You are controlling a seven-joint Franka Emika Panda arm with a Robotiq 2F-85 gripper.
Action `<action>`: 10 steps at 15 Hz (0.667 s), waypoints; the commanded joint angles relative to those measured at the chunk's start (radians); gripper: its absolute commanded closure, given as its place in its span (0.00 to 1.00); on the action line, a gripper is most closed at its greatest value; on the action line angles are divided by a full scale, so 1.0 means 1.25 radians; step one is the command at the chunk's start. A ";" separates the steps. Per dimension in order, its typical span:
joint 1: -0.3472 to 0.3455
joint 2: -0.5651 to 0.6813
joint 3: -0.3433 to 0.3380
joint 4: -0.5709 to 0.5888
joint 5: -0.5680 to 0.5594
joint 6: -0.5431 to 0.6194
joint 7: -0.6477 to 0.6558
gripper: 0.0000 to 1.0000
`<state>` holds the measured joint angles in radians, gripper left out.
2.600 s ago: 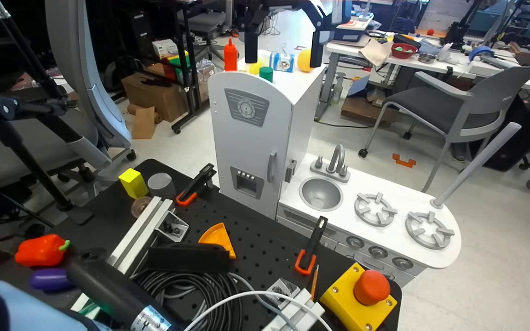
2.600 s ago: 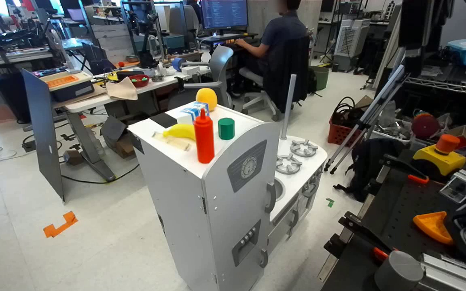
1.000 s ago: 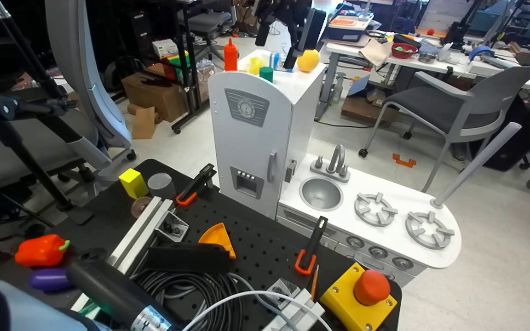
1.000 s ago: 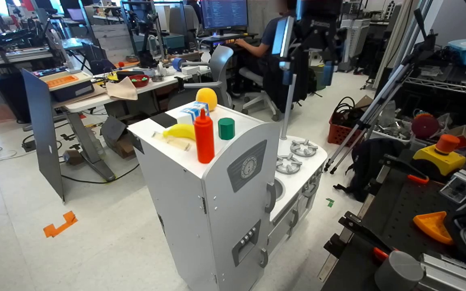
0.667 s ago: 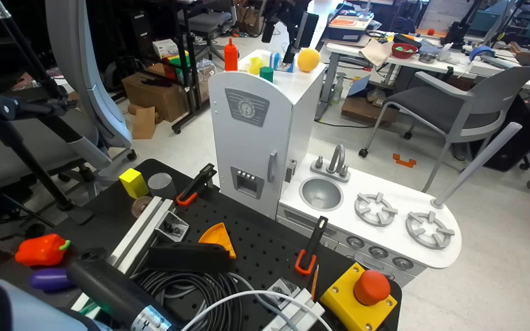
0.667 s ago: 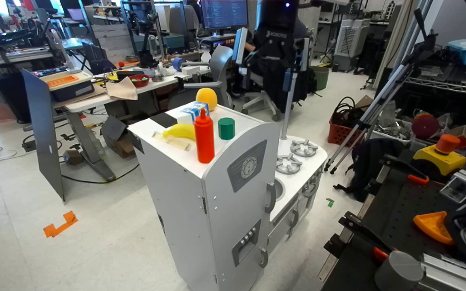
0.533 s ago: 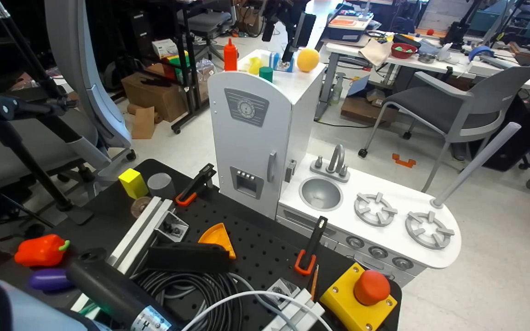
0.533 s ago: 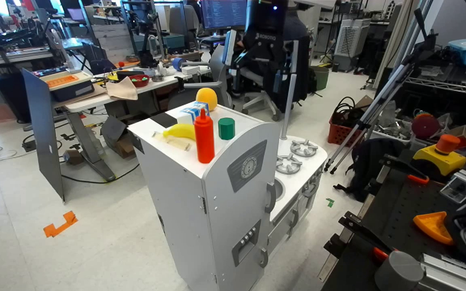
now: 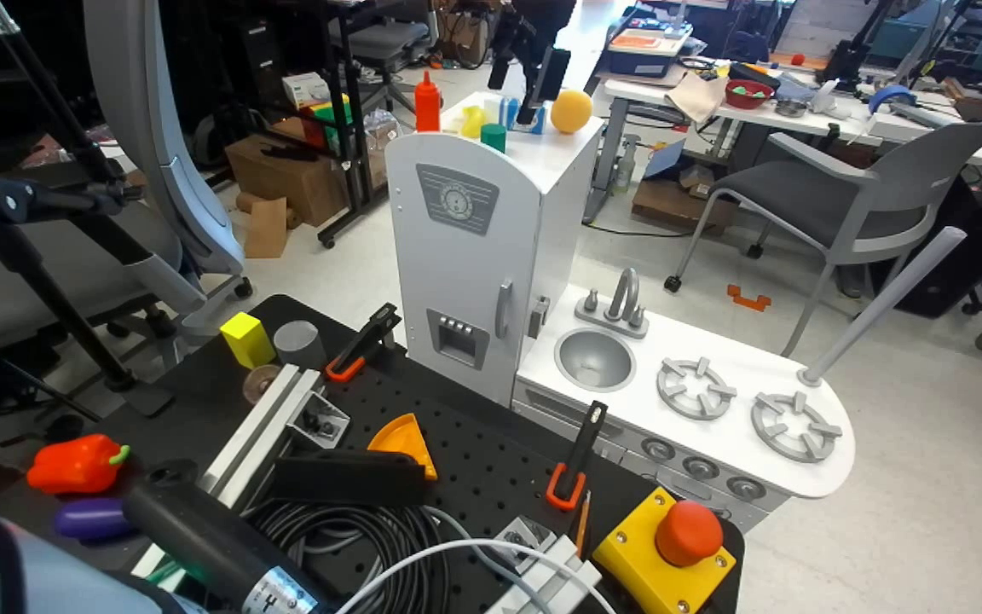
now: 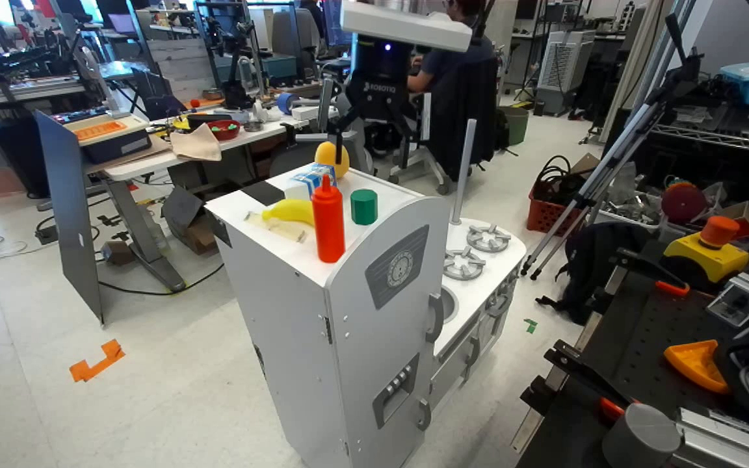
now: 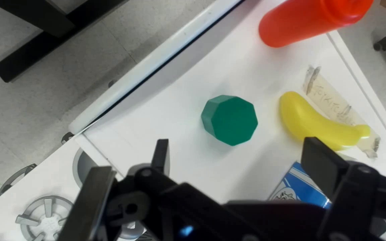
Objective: Move the green block to the right
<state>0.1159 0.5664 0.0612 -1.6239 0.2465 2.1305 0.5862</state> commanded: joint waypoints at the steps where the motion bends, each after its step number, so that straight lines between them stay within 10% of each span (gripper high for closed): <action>1: 0.018 0.067 -0.009 0.082 0.011 -0.032 0.031 0.00; 10: 0.042 0.145 -0.007 0.138 0.008 -0.058 0.070 0.00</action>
<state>0.1517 0.7141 0.0619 -1.5037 0.2465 2.0951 0.6450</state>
